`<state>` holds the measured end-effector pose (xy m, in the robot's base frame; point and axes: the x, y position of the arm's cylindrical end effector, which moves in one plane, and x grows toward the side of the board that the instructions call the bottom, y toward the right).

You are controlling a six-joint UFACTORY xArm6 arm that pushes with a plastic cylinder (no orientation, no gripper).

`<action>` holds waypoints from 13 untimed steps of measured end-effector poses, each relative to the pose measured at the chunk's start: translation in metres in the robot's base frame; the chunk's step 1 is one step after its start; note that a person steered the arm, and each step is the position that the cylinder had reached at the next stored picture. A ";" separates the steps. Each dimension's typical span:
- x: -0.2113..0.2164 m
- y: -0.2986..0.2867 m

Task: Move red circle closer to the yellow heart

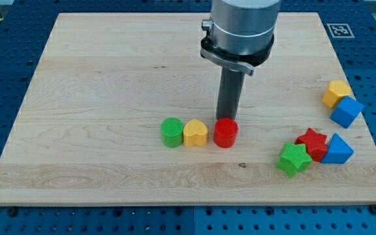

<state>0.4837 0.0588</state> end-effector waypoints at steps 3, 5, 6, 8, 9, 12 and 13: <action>-0.002 0.024; -0.002 0.055; -0.001 0.070; 0.018 0.093; 0.022 0.093; 0.040 0.093; 0.040 0.088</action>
<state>0.5241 0.1469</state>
